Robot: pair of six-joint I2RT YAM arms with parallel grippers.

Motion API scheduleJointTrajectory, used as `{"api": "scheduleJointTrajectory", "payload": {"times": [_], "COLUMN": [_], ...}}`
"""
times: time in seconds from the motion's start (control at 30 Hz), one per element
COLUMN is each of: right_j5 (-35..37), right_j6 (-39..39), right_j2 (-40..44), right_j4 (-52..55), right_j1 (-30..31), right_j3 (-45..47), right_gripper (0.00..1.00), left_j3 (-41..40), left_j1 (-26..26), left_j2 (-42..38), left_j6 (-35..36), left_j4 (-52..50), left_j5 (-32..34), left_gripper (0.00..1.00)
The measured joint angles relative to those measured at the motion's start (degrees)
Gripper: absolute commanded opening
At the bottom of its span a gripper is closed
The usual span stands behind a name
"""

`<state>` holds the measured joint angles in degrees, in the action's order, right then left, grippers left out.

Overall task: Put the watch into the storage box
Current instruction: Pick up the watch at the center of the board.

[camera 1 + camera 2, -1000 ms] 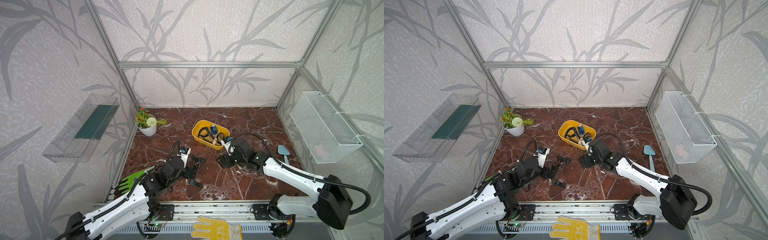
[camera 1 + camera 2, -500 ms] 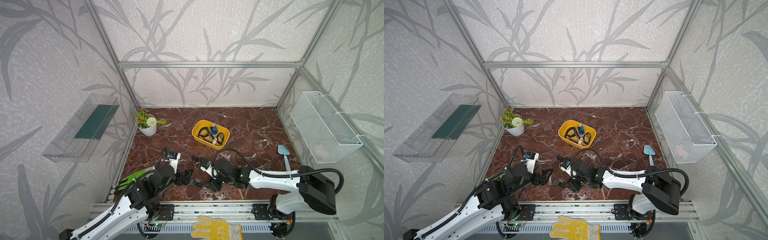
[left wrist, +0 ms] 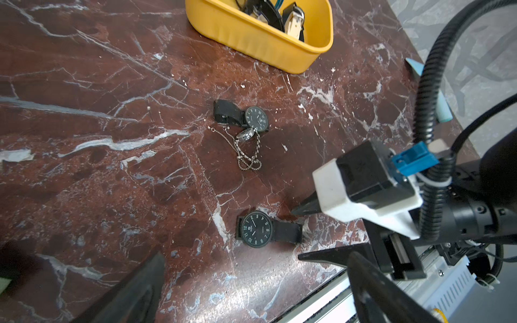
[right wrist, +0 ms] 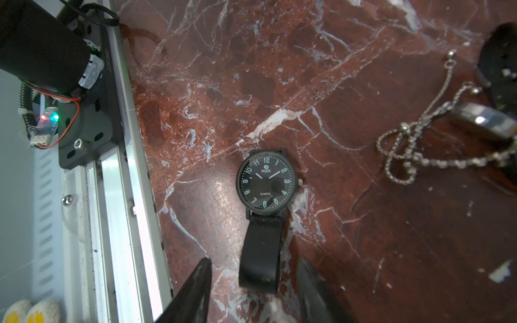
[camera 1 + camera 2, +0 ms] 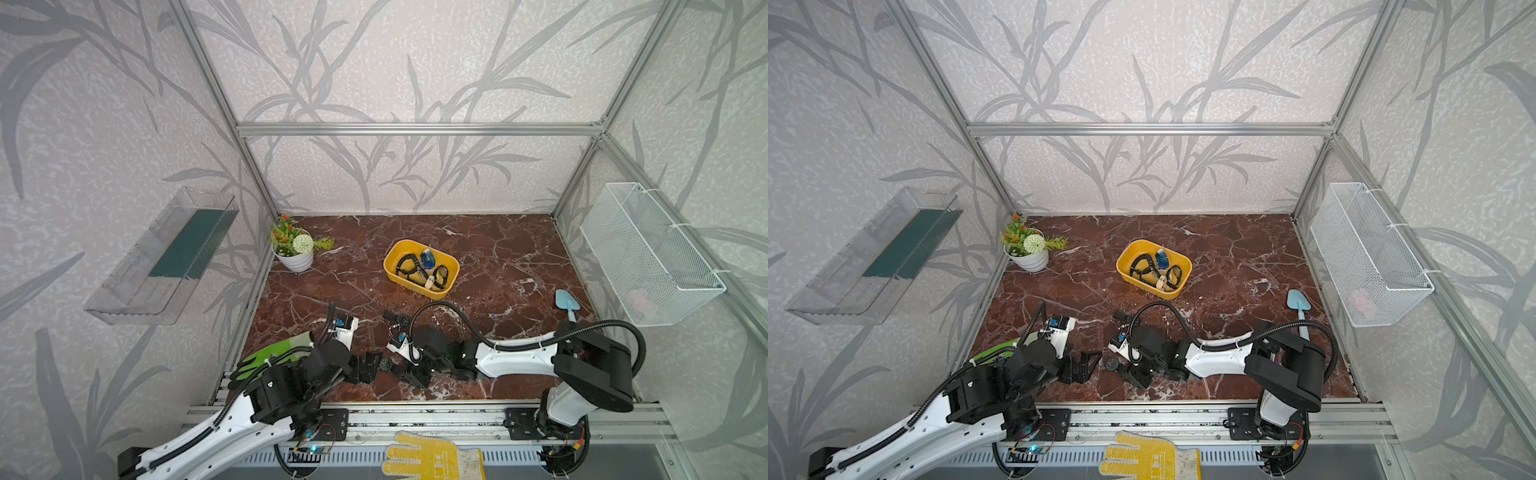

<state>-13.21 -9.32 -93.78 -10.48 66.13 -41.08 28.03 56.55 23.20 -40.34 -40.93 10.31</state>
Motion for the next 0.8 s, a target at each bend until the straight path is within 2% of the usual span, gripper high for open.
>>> {"api": "scheduleJointTrajectory", "payload": {"times": [0.23,0.53,0.63,0.8], "right_j5": [0.22,0.87,1.25,1.79], "right_j6": [0.39,0.52,0.83,1.05], "right_j2": [-2.6,-5.73,-5.75,-5.84], "right_j4": [0.09,1.27,2.21,3.63], "right_j1": [0.11,0.11,0.11,0.11], "right_j3": [-2.62,-4.94,-5.07,-5.22], "right_gripper": [0.47,0.48,0.43,0.41], "left_j3": [0.0,0.0,0.0,-0.02], "left_j1": [0.63,1.4,1.57,1.6], "left_j2": [-4.35,-4.81,-4.83,-5.44], "left_j6": [-1.99,-3.06,-3.23,-3.26], "left_j4": [-1.68,-2.05,-2.19,-2.43], "left_j5": [1.42,2.58,3.23,3.85], "left_gripper": [0.99,0.99,0.99,0.99]}}
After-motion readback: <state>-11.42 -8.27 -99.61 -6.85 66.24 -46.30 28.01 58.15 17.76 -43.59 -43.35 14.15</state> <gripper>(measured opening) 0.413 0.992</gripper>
